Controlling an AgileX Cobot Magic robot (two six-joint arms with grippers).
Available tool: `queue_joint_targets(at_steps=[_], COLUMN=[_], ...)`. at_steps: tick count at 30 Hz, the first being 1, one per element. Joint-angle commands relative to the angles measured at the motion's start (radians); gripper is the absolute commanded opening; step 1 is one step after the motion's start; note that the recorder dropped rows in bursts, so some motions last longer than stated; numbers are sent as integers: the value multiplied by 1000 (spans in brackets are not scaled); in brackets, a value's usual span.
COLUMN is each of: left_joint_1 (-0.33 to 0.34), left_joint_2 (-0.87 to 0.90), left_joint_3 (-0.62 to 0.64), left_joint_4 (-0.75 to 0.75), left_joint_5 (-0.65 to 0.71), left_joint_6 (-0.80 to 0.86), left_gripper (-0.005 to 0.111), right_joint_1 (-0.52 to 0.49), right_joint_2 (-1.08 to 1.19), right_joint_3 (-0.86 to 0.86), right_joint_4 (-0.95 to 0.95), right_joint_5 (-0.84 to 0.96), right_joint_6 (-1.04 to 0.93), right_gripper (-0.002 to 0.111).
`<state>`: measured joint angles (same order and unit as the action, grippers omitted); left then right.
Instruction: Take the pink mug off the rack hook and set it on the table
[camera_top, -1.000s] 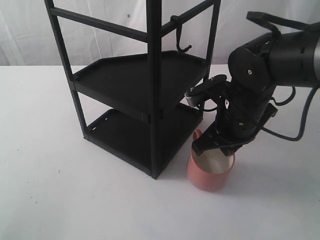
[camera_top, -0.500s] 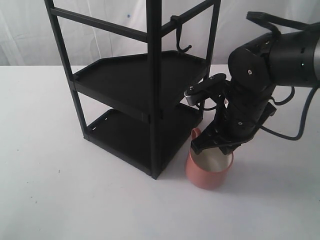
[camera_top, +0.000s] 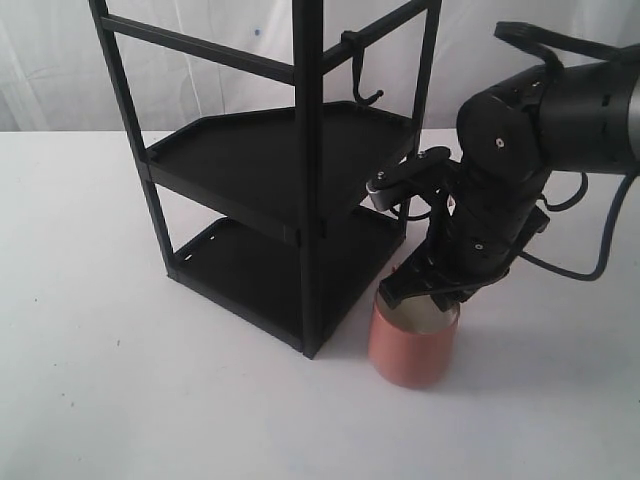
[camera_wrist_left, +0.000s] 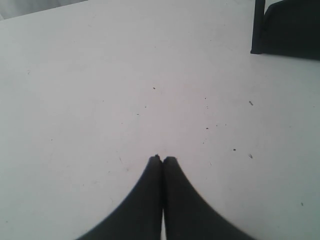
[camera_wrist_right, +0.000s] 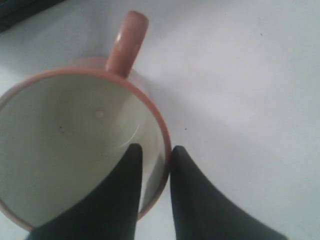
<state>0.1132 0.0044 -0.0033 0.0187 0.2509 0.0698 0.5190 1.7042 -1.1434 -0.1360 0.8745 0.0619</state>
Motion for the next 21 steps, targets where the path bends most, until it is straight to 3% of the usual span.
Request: queue_joint_targets(at_steps=[1,8,13,16,21], left_joint_1=[2,2,2,2,2], left_joint_2=[-4,-4,-4,-4,-4], left_joint_3=[3,3,3,3,3], left_joint_4=[1,1,1,1,1], left_joint_5=[5,5,5,5,5], left_joint_6=[-2,-2,-2,-2,-2], left_gripper=[0,0,0,0,0], right_joint_1=[1,1,-17,-94,-286], right_joint_2=[-7,-107,-188,-187,-156], right_joint_3=[-4,-96,-99,-99,-78], right_joint_4=[8,0,-143,-246,-195], right_joint_5=[6,159,113,35,-24], right_joint_6=[-11,-17,-46,87,161], right_gripper=[20,19,17,-1,0])
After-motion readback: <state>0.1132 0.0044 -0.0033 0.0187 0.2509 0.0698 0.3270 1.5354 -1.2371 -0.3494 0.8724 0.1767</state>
